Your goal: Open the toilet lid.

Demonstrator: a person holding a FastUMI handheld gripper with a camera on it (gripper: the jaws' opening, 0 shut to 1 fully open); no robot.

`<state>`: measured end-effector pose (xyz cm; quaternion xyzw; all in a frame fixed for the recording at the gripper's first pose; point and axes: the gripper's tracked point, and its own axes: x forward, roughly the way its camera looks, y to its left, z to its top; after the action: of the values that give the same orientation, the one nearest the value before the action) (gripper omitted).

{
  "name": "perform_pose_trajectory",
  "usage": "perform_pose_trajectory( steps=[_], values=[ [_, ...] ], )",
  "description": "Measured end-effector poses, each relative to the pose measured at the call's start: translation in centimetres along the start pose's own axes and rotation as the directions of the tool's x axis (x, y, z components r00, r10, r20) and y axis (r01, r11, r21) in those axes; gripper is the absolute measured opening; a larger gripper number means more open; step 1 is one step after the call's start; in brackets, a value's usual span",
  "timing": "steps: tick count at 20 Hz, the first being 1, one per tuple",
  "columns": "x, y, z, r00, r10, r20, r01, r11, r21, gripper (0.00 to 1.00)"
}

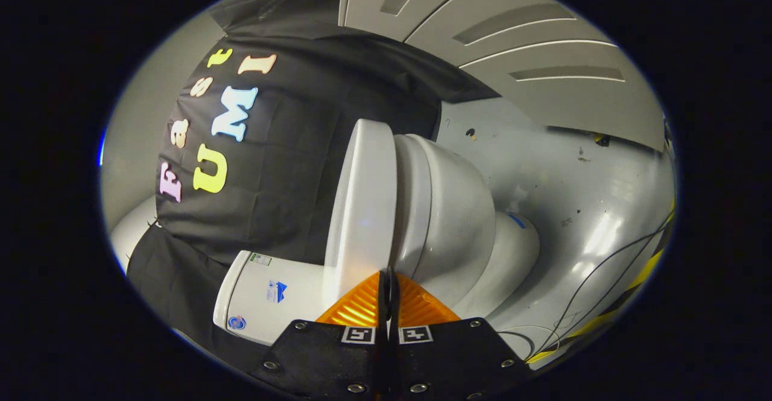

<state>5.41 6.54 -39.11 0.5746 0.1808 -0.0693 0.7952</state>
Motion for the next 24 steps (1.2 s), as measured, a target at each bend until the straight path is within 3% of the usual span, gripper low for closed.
perform_pose_trajectory(
  steps=[10, 16, 21, 24],
  values=[
    [-1.1, 3.0, 0.4, 0.988, -0.139, 0.069, 0.138, 0.990, 0.013, 0.00],
    [-2.2, 6.4, 0.6, 0.956, -0.252, 0.152, 0.243, 0.967, 0.074, 0.00],
    [-2.8, 9.7, 0.7, 0.943, -0.277, 0.182, 0.301, 0.947, -0.116, 0.00],
    [-3.2, 11.7, 0.7, 0.929, -0.291, 0.229, 0.347, 0.901, -0.259, 0.00]
  ],
)
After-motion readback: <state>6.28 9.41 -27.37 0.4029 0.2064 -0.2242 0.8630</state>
